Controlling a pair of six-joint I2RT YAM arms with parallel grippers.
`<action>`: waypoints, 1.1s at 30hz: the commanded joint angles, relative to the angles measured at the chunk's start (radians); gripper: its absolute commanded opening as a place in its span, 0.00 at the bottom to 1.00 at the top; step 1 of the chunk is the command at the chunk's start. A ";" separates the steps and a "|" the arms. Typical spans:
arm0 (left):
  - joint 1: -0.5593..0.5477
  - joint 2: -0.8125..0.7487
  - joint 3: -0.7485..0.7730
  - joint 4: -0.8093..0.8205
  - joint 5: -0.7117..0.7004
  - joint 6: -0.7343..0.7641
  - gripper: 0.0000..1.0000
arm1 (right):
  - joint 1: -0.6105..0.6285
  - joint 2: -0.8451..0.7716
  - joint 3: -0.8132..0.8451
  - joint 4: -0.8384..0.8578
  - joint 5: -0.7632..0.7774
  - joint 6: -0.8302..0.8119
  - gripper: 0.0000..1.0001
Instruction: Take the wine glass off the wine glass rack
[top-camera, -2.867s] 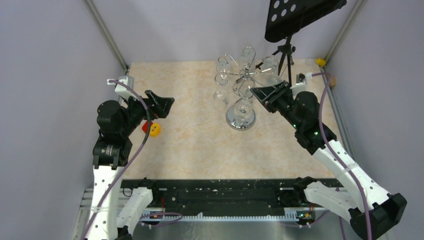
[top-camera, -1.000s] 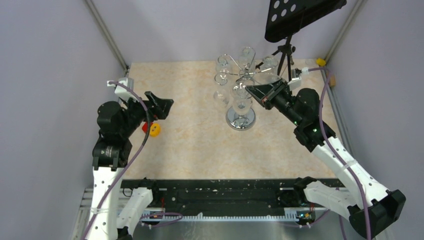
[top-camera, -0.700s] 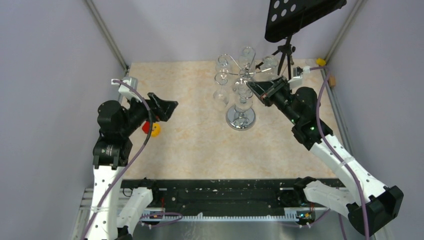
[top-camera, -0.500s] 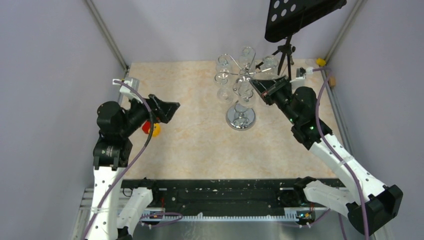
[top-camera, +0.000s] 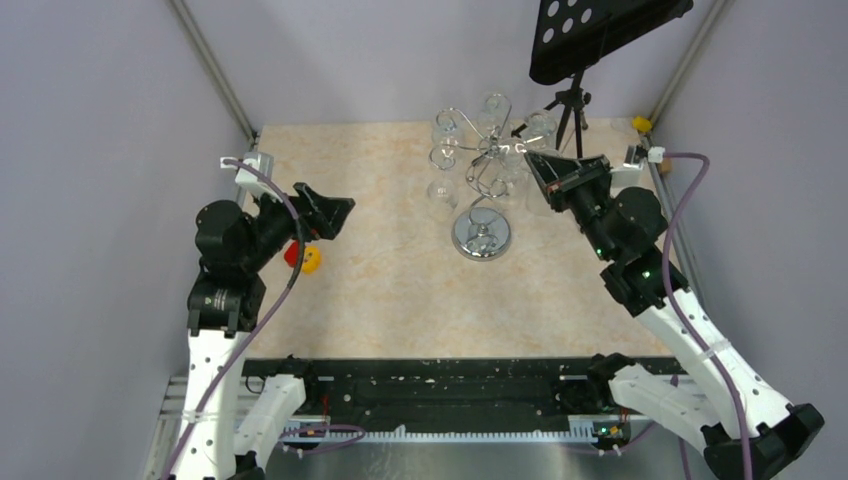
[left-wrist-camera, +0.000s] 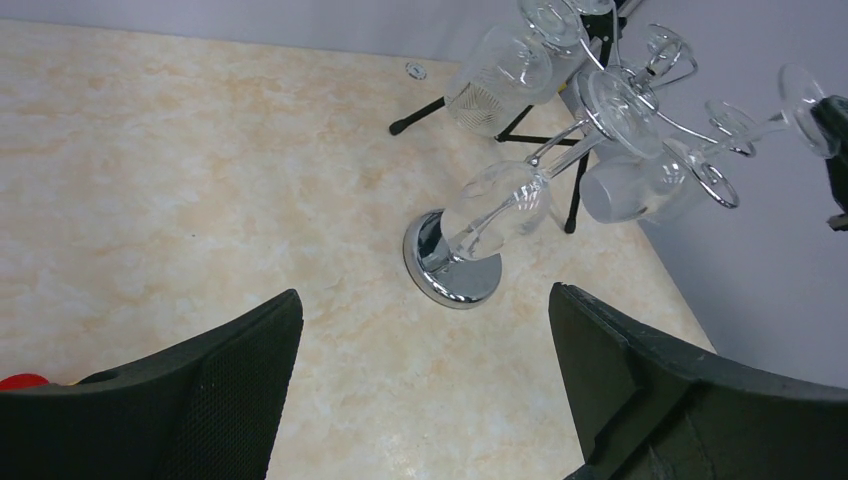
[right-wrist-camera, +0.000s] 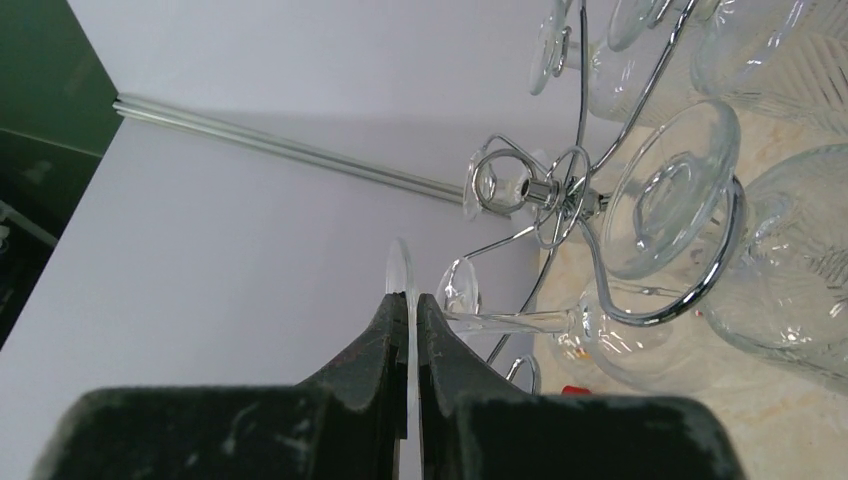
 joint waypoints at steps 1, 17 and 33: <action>0.002 0.008 0.018 0.022 -0.060 -0.026 0.96 | 0.008 -0.067 -0.006 0.014 0.005 0.029 0.00; -0.005 0.009 -0.133 0.291 0.042 -0.111 0.95 | 0.008 -0.288 -0.039 -0.237 -0.146 0.071 0.00; -0.601 0.172 -0.213 0.621 0.166 0.260 0.92 | 0.010 -0.257 -0.252 0.081 -0.602 0.324 0.00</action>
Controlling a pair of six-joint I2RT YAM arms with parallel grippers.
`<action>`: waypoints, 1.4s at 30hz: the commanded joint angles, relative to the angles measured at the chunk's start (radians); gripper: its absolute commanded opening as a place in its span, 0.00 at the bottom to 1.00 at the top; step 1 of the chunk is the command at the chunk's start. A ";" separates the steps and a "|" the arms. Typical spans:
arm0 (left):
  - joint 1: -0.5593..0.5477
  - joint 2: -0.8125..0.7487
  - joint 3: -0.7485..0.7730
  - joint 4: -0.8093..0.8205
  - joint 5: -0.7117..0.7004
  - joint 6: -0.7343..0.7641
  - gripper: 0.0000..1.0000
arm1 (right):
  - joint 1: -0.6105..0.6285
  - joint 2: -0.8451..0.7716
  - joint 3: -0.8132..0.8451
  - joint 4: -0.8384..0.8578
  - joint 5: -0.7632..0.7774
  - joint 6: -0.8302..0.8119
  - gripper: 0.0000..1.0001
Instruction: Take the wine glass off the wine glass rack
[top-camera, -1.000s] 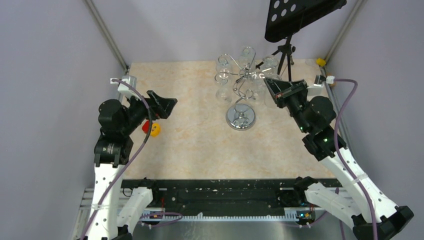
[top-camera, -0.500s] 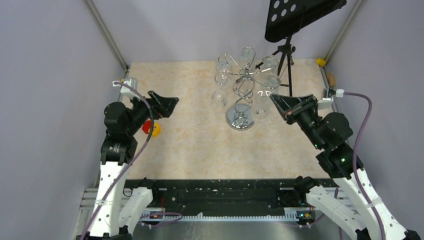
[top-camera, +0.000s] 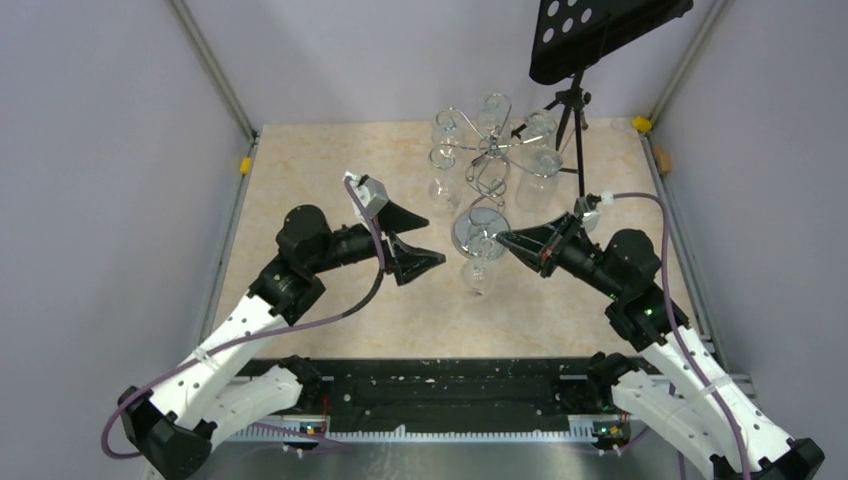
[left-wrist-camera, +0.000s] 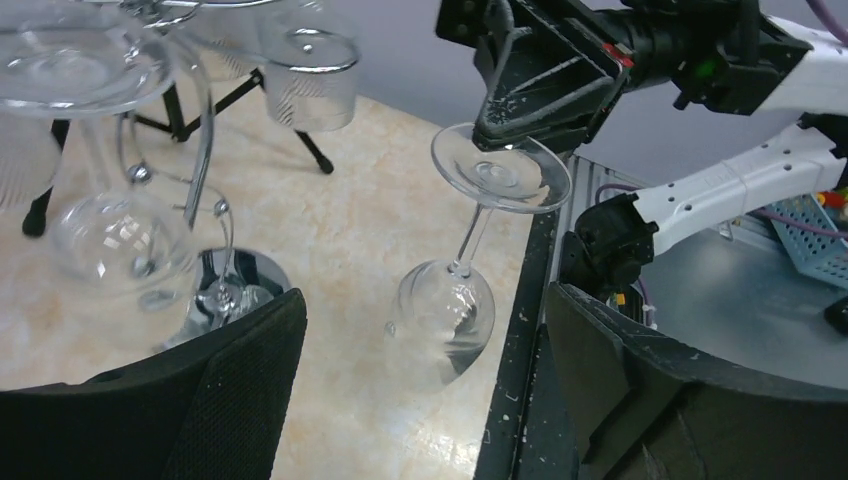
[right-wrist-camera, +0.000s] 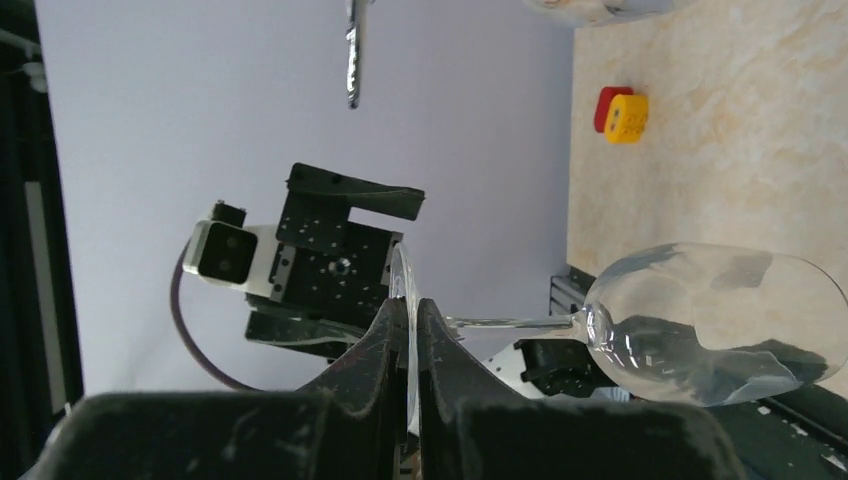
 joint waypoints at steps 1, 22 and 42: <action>-0.088 0.019 -0.062 0.194 -0.023 0.142 0.92 | 0.009 -0.013 0.012 0.222 -0.109 0.092 0.00; -0.179 0.140 -0.152 0.465 0.091 0.146 0.62 | 0.121 0.092 -0.022 0.392 -0.084 0.145 0.00; -0.180 0.140 -0.107 0.437 0.192 0.152 0.00 | 0.132 0.128 -0.009 0.392 -0.090 0.114 0.00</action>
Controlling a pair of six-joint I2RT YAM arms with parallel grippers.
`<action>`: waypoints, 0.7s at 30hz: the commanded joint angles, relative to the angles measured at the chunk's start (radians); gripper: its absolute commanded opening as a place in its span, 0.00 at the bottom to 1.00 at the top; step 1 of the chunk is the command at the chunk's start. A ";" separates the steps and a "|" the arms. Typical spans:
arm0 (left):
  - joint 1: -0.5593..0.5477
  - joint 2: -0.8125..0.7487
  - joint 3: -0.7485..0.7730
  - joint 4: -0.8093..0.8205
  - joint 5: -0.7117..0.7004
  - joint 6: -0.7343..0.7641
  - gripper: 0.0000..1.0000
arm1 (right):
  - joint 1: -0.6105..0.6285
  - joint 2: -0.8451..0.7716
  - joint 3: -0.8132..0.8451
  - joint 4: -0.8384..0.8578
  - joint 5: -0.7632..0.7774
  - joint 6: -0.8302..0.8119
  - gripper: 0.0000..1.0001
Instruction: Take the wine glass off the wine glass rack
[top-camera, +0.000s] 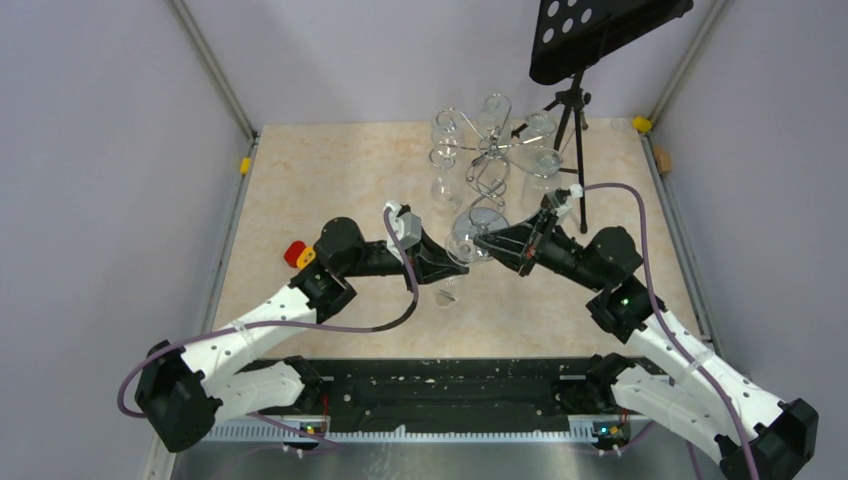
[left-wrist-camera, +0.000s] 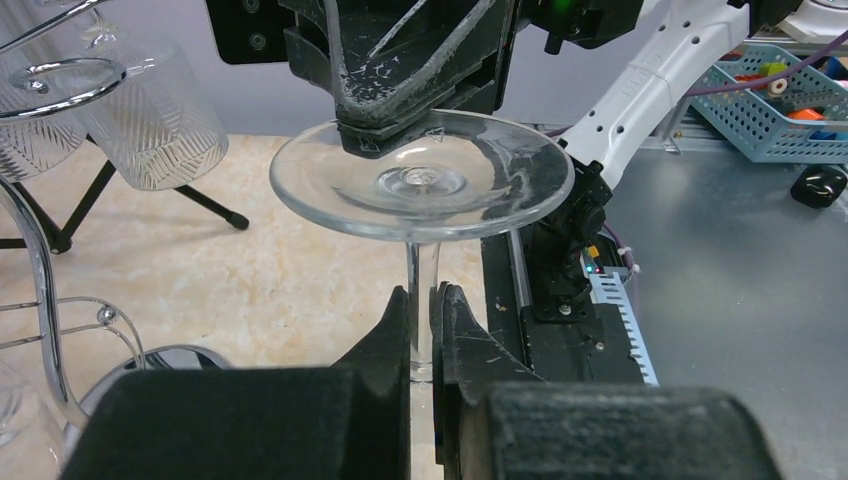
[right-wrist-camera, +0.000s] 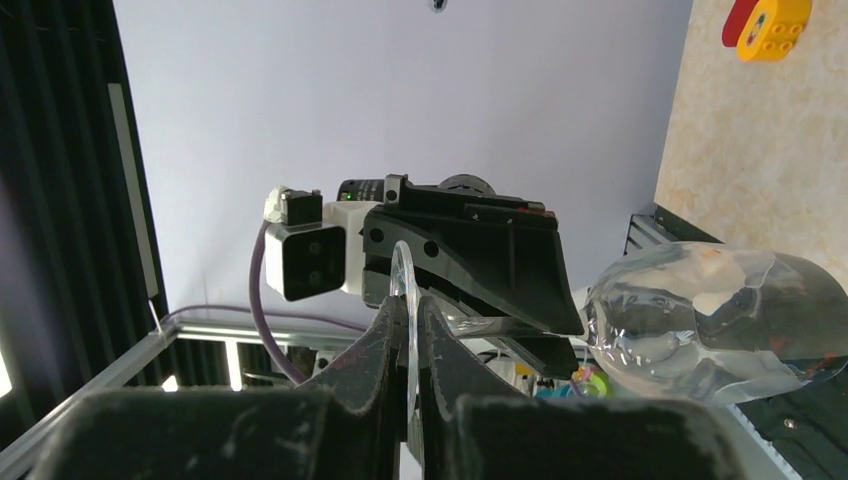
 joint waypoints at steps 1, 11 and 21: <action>-0.004 -0.024 0.036 0.037 0.000 -0.001 0.00 | 0.014 0.004 0.026 0.077 0.006 -0.026 0.08; -0.004 -0.161 0.016 0.056 -0.412 -0.059 0.00 | 0.014 -0.022 0.011 0.100 0.063 -0.082 0.73; -0.004 -0.232 0.146 0.056 -0.689 -0.311 0.00 | 0.077 -0.028 -0.079 0.282 0.152 -0.083 0.74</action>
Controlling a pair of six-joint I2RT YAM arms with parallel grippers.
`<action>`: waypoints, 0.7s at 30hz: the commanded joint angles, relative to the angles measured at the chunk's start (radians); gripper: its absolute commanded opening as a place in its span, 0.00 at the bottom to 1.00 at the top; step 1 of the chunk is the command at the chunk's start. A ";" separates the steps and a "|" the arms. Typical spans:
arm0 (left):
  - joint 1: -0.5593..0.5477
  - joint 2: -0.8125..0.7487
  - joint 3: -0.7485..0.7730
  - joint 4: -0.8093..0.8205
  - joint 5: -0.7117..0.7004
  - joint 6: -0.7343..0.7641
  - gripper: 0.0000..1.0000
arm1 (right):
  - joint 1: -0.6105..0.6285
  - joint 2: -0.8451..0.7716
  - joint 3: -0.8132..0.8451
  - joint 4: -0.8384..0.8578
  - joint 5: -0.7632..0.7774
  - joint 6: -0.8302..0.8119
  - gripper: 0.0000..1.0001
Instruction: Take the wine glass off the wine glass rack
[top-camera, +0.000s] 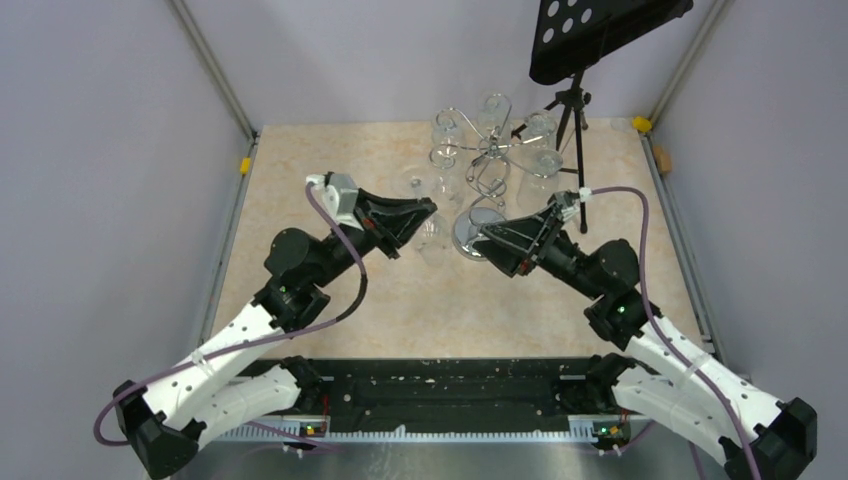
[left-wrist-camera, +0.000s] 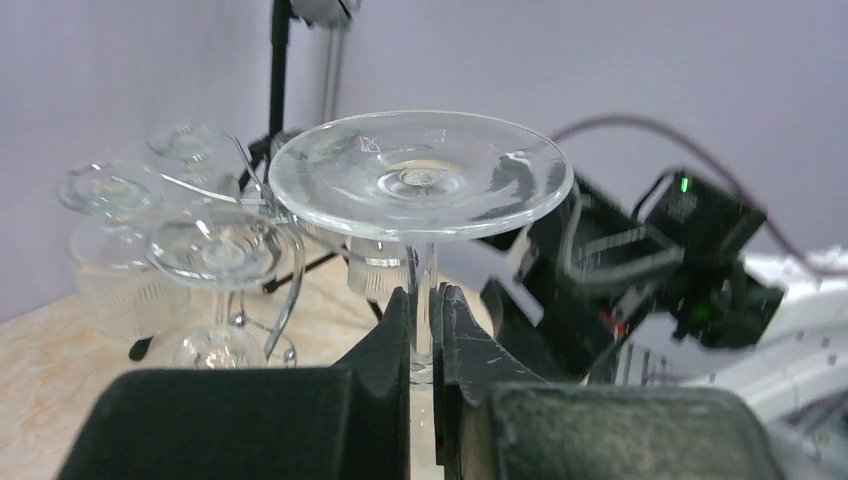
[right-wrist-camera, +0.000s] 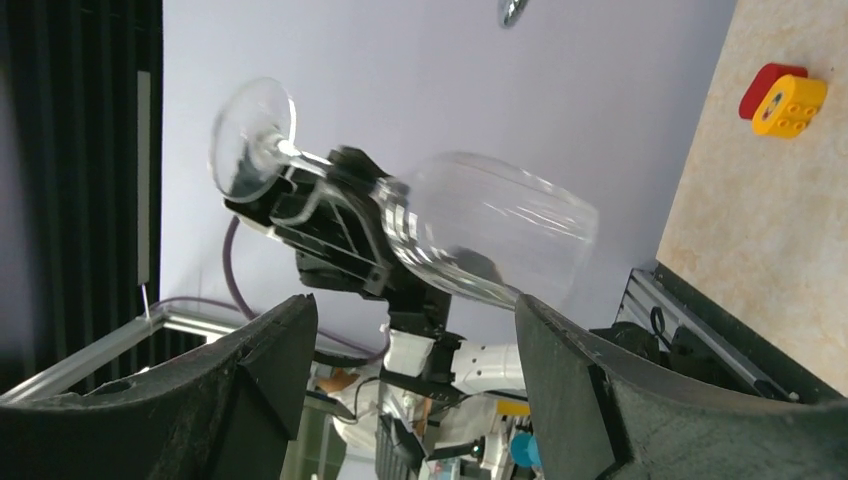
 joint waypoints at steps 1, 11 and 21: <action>-0.002 -0.042 0.093 0.087 -0.166 -0.167 0.00 | 0.078 0.015 -0.008 0.152 0.068 -0.031 0.75; -0.002 -0.052 0.081 0.191 -0.399 -0.352 0.00 | 0.229 0.220 -0.036 0.764 0.130 -0.062 0.79; -0.002 -0.057 0.069 0.224 -0.437 -0.479 0.00 | 0.263 0.333 0.036 0.843 0.151 -0.145 0.75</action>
